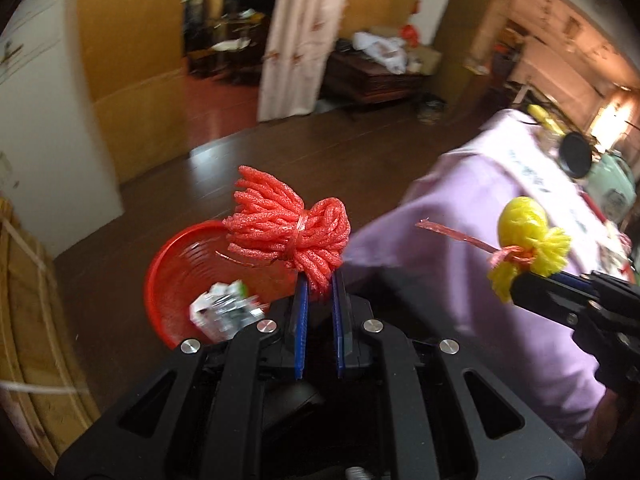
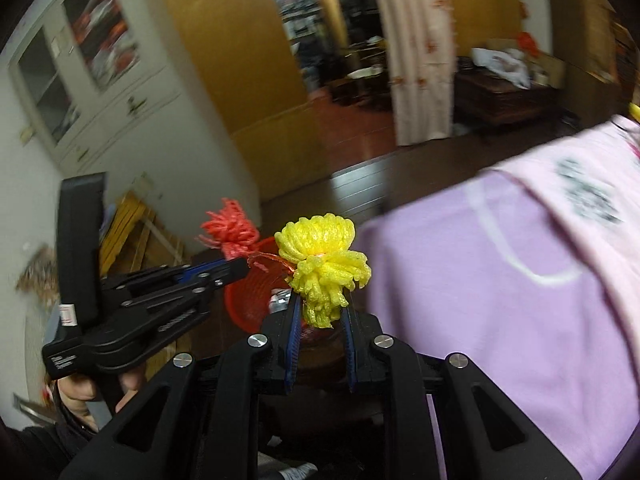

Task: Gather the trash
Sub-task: 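Carry both yarn tassels off the table to the red basket, then open both tools over the red basket to drop the tassels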

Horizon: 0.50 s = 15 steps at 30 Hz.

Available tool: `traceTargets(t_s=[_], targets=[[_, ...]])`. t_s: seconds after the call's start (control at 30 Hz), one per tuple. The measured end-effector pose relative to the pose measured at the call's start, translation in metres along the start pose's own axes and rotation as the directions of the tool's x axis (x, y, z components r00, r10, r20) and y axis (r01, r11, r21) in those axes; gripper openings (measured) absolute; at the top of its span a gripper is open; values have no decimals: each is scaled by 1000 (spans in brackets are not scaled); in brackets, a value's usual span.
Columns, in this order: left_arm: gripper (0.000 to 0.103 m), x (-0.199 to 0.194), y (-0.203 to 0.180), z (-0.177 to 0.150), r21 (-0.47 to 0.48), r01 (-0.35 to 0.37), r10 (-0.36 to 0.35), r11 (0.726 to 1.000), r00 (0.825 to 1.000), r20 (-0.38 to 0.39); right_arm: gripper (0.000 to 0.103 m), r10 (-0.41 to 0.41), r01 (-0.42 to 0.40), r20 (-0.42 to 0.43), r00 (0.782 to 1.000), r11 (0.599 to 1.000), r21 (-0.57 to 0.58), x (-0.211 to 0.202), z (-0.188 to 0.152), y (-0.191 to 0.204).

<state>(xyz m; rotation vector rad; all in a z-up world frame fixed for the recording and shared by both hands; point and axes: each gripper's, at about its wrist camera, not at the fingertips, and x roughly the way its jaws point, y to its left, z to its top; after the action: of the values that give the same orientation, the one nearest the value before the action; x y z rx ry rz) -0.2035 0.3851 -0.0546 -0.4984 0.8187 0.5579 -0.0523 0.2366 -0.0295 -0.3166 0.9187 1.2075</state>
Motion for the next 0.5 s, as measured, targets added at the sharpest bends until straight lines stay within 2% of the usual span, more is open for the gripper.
traceTargets(t_s=[0.17, 0.37, 0.5], targets=[[12, 40, 46, -9, -57, -94, 90, 994, 993, -75, 19, 54, -60, -121, 991, 997, -49, 67, 7, 24], [12, 92, 94, -23, -143, -127, 97, 982, 976, -197, 19, 66, -74, -212, 975, 997, -32, 138, 10, 34], [12, 108, 114, -28, -167, -139, 97, 976, 966, -238, 19, 74, -80, -256, 964, 997, -11, 174, 12, 39]])
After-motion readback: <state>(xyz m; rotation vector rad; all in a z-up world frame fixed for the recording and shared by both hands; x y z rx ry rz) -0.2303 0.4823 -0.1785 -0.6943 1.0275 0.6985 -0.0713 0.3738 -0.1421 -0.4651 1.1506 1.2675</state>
